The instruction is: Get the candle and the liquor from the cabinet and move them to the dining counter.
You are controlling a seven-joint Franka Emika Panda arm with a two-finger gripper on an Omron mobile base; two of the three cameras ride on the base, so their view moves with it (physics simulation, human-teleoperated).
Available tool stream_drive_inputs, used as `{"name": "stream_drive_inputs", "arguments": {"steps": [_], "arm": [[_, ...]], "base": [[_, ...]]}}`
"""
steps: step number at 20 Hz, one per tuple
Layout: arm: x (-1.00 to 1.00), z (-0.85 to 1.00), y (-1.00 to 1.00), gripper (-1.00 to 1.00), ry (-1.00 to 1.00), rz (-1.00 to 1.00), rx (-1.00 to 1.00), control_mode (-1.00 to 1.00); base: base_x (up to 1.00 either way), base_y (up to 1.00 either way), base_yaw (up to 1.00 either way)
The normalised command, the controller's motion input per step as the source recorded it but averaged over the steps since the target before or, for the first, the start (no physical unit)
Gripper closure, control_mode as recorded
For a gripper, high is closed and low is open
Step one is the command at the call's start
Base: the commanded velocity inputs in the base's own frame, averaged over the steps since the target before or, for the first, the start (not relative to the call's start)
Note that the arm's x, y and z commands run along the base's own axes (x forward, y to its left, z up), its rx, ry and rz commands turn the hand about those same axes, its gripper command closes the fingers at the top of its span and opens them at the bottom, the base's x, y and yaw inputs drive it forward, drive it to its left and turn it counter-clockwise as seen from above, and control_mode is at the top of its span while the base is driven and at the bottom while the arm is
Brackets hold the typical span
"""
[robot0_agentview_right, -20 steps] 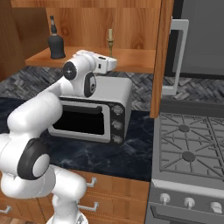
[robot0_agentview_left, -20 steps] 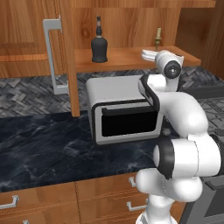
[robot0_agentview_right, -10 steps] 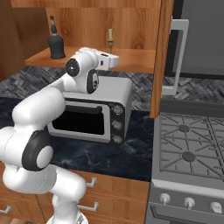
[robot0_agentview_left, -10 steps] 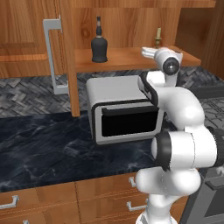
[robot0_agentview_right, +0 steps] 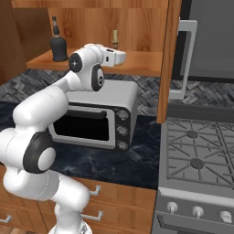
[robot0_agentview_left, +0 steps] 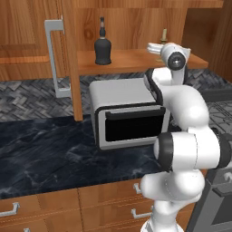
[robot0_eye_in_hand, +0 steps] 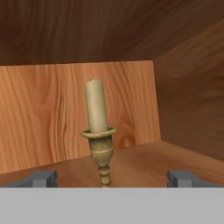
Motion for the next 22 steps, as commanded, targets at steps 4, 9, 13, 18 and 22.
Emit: {"name": "stream_drive_inputs", "arguments": {"steps": [4,9,13,18,22], "arm": [[0.08,-0.1,0.16,-1.0,0.01,0.0,-0.05,-1.0],[0.11,-0.09,0.05,-1.0,0.0,0.0,-0.03,-1.0],[0.08,-0.01,-0.04,-1.0,0.0,0.0,0.0,-1.0],[0.2,0.0,0.0,-1.0,0.0,0.0,0.0,-1.0],[0.23,0.0,0.0,-1.0,0.0,0.0,0.0,-1.0]], "base": [[0.0,0.0,0.0],[0.0,0.0,0.0],[0.0,0.0,0.0],[0.0,0.0,0.0],[0.0,0.0,0.0]]}}
